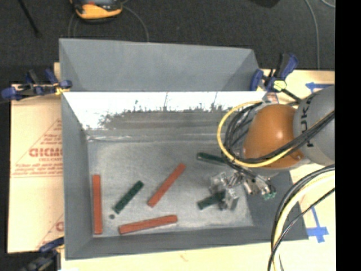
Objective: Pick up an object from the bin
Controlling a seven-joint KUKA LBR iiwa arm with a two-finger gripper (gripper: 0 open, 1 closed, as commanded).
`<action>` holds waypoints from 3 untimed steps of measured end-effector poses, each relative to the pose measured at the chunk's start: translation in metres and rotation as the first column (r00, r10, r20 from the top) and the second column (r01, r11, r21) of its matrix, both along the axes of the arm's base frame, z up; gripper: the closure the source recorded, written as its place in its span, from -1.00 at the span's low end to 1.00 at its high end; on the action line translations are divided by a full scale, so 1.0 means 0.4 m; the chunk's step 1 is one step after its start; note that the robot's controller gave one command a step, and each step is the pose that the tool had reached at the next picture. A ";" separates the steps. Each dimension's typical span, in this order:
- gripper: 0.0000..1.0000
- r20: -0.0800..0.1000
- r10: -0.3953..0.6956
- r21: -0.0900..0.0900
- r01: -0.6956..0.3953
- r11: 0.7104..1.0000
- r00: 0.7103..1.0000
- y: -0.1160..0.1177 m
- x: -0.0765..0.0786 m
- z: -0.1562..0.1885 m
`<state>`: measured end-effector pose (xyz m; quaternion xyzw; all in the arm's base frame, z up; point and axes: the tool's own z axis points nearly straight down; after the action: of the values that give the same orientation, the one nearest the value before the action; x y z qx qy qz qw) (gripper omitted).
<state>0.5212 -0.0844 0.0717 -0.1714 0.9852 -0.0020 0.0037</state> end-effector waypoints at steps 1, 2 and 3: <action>1.00 -0.004 0.086 0.002 -0.086 0.996 0.996 0.053 0.034 0.311; 1.00 -0.004 0.086 0.002 -0.086 0.996 0.996 0.053 0.034 0.310; 1.00 -0.001 0.053 0.002 -0.053 0.999 0.999 0.058 0.030 0.234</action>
Offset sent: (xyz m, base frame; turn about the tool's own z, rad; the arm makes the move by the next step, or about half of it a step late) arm 0.0000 0.0000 0.0000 0.0000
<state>0.5330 -0.0612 0.1654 -0.1975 0.9803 -0.0006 0.0034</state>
